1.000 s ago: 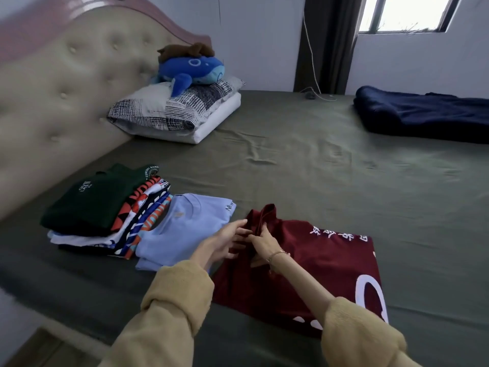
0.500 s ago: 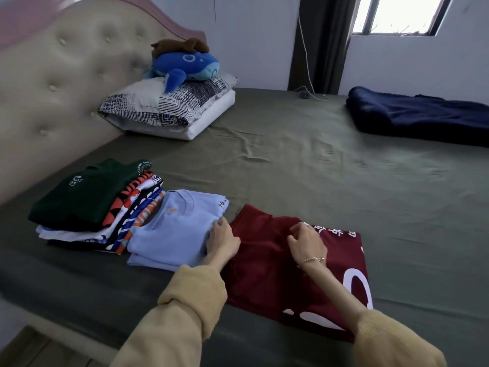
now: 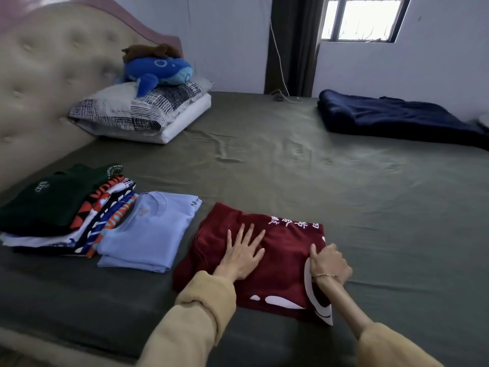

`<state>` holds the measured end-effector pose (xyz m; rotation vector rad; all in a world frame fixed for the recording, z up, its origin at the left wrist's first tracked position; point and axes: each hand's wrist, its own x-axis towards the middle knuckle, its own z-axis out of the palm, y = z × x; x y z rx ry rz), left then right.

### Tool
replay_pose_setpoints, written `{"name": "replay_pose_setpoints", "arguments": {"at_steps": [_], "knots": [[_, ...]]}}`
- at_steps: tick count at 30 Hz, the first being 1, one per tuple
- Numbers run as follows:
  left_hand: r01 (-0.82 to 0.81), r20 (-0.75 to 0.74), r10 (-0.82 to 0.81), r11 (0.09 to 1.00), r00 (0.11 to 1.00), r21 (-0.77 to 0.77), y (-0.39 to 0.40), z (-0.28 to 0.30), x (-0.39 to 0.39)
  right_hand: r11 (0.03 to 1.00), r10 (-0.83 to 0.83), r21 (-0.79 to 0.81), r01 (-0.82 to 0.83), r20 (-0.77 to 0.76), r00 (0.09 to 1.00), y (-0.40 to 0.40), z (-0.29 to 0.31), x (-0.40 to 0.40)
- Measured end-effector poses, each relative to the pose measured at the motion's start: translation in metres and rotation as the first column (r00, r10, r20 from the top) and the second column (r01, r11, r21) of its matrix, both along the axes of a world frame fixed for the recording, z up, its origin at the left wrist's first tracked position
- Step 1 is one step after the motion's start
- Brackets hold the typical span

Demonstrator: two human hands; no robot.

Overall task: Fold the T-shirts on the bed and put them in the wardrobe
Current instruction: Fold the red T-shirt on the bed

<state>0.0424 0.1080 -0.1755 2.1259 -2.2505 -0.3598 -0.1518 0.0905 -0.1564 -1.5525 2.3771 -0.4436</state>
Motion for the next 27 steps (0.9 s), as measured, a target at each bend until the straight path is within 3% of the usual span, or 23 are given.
{"name": "replay_pose_setpoints", "arguments": {"at_steps": [3,10,14,19,23,27], "knots": [[-0.036,-0.012,0.037,0.999,0.999,0.033,0.0,0.006,-0.002,0.997,0.081,0.012,-0.081,-0.053,0.995,0.007,0.004,0.001],[-0.266,-0.028,0.268,0.962,0.963,0.068,0.006,0.013,0.009,0.986,0.164,0.011,-0.165,0.064,0.984,0.015,0.003,-0.01],[-0.201,0.018,0.2,0.979,0.98,0.043,0.007,0.013,-0.008,0.983,0.185,0.003,-0.185,0.076,0.98,0.008,0.006,-0.023],[0.092,0.063,-0.091,0.996,0.994,-0.006,0.002,0.017,-0.048,0.987,0.158,-0.008,-0.158,0.053,0.986,-0.002,0.013,-0.065],[0.072,-0.065,-0.069,0.996,0.996,0.052,-0.003,0.017,-0.083,0.992,0.122,0.021,-0.122,0.023,0.992,-0.009,0.013,-0.113],[0.059,-0.047,-0.057,0.997,0.997,0.046,0.0,0.012,-0.113,0.996,0.072,0.049,-0.073,0.021,0.997,-0.005,0.009,-0.155]]}}
